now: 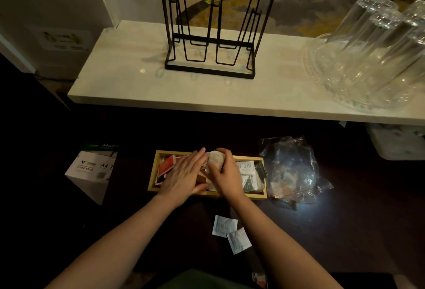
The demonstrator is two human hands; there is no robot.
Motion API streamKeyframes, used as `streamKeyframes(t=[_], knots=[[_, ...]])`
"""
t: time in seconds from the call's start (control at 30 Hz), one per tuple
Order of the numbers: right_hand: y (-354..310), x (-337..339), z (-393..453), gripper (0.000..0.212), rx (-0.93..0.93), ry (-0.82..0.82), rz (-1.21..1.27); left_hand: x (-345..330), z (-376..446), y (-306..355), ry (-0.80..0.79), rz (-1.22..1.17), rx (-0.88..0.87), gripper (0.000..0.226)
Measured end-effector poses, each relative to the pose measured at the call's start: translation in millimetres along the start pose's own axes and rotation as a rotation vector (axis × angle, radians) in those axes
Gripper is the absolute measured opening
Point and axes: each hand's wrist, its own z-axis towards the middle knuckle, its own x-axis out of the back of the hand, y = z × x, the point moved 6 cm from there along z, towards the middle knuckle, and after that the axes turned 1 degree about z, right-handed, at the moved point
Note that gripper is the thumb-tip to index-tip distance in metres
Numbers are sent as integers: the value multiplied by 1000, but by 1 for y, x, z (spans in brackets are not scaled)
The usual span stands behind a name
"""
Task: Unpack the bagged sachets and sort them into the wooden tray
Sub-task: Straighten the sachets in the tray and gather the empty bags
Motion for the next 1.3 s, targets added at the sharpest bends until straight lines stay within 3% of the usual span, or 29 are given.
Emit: streamKeyframes(t=[0.13, 0.23, 0.37, 0.53, 0.7, 0.8, 0.9, 1.0, 1.1, 1.2, 1.27, 1.3], knots=[[-3, 14, -2, 24, 58, 88, 19, -6, -3, 0, -2, 22, 22, 78], [0, 28, -3, 22, -22, 218, 76, -7, -4, 2, 10, 105, -10, 79], [8, 57, -1, 11, -89, 411, 67, -8, 3, 5, -9, 175, -49, 62], [5, 35, 0, 20, 23, 136, -213, -18, 4, 7, -53, 160, -34, 56], [4, 7, -5, 19, 65, 15, -476, -19, 3, 5, -64, 150, -29, 72], [2, 11, 0, 18, 85, 62, -426, -16, 3, 8, -21, 178, -57, 77], [0, 21, 2, 14, 134, 109, -293, -17, 4, 12, -19, 202, -92, 65], [2, 13, 2, 13, 213, -32, -386, -17, 8, 12, -57, 234, -98, 59], [1, 11, 2, 22, 175, -117, -337, -14, 8, 16, -66, 256, -73, 66], [-5, 27, -8, 39, 175, -47, -363, -2, 1, 22, 89, 93, -38, 64], [-5, 38, -29, 36, 226, -9, -398, 16, -9, 45, 238, 45, -195, 48], [-3, 41, -45, 30, 255, -21, -404, 18, -16, 61, 239, 58, -318, 39]])
